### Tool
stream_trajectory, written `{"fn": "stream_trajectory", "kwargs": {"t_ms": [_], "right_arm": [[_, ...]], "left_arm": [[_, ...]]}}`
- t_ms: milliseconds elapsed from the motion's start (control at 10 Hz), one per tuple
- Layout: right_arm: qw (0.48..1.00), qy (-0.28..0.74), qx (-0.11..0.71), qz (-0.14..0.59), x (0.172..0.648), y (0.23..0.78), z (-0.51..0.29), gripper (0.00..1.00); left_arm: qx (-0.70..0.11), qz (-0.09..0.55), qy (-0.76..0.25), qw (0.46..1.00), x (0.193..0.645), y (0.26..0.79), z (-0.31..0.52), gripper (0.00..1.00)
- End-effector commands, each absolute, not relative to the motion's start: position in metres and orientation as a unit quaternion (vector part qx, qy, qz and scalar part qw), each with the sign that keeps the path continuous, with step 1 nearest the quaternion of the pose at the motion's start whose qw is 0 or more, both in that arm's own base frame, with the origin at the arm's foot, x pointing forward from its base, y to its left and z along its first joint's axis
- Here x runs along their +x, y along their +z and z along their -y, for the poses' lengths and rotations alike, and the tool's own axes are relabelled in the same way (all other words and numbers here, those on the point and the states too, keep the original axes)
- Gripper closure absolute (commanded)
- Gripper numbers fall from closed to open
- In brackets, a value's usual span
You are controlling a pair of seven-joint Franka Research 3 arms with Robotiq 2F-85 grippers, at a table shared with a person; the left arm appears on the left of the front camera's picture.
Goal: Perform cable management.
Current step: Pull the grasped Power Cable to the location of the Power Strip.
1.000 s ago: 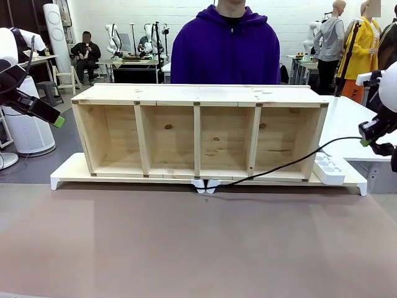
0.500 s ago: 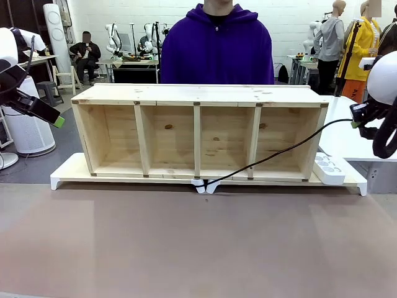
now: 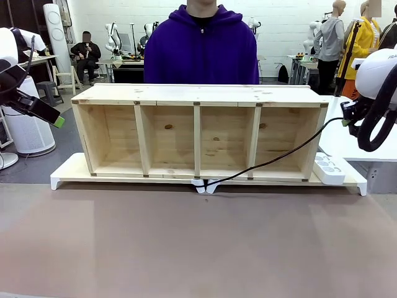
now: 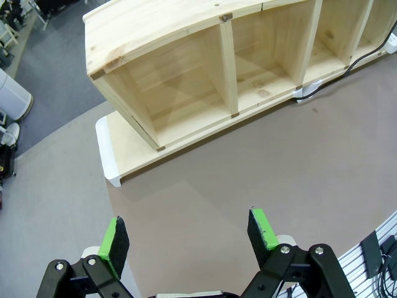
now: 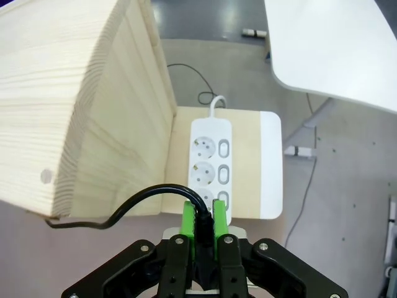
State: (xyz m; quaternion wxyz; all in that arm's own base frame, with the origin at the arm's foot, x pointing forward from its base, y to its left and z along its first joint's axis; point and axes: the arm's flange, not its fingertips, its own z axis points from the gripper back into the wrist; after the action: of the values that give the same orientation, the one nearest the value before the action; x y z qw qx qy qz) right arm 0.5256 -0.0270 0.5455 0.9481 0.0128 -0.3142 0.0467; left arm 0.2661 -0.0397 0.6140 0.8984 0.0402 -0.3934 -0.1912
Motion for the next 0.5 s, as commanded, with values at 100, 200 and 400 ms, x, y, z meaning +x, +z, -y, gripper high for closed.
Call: {"fn": "stream_trajectory", "kwargs": {"t_ms": [100,200,400], "right_arm": [[0.946,0.024,0.016,0.323,0.5468,0.5509,0.0317,0.85],[0.946,0.023,0.017,0.322,0.5485,0.5515,0.0326,0.85],[0.945,0.022,0.018,0.326,0.5485,0.5526,0.0331,0.85]], "left_arm": [[0.041,0.398,-0.190,0.897,0.2683,0.6140,0.0405,0.00],[0.041,0.398,-0.190,0.897,0.2683,0.6140,0.0405,0.00],[0.041,0.398,-0.190,0.897,0.2683,0.6140,0.0405,0.00]]}}
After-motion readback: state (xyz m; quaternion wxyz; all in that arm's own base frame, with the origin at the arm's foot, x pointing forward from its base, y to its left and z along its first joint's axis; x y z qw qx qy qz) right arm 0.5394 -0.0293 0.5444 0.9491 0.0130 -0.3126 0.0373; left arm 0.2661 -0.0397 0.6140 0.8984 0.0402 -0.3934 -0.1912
